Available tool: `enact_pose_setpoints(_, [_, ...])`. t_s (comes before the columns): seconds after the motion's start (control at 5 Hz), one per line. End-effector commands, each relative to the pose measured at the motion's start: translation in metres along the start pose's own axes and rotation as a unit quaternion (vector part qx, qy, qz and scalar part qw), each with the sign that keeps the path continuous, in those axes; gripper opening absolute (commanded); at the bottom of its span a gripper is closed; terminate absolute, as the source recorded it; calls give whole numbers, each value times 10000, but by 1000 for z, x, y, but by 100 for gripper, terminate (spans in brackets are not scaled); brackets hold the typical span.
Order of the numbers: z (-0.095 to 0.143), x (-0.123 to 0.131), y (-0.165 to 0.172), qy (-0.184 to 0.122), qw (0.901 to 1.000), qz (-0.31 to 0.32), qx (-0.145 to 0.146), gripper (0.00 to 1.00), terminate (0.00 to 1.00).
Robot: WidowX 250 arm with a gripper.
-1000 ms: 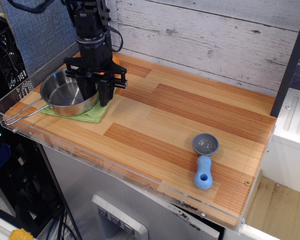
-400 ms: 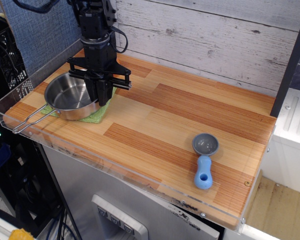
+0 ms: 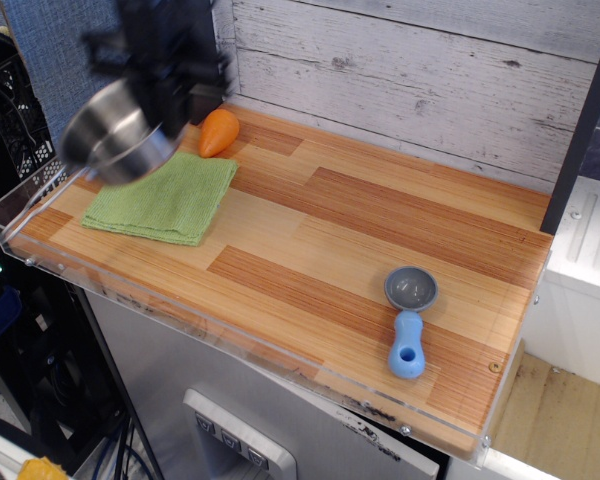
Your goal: Put silver pan above the blue spoon
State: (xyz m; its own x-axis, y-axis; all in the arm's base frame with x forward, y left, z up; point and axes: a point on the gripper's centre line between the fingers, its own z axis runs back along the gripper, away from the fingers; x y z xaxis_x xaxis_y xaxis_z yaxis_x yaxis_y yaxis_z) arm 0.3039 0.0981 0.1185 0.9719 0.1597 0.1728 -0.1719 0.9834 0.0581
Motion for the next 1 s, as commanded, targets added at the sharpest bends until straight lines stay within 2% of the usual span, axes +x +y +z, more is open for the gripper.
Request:
enact_pose_setpoints(0.0, [45,38,-104,-775,9802,-1723,-601,0,0])
enact_pose_setpoints(0.2, [35,40,-159,-607,9564,-2744,-800,0,0])
enact_pose_setpoints(0.4, [27,31,-204,-427,9370,-3390,-724,0,0])
enact_pose_setpoints(0.6, [12,24,-211,-243,9270,-3685,-659,0,0])
enact_pose_setpoints(0.8, [-2,16,-208,-60,9270,-3692,-657,0,0])
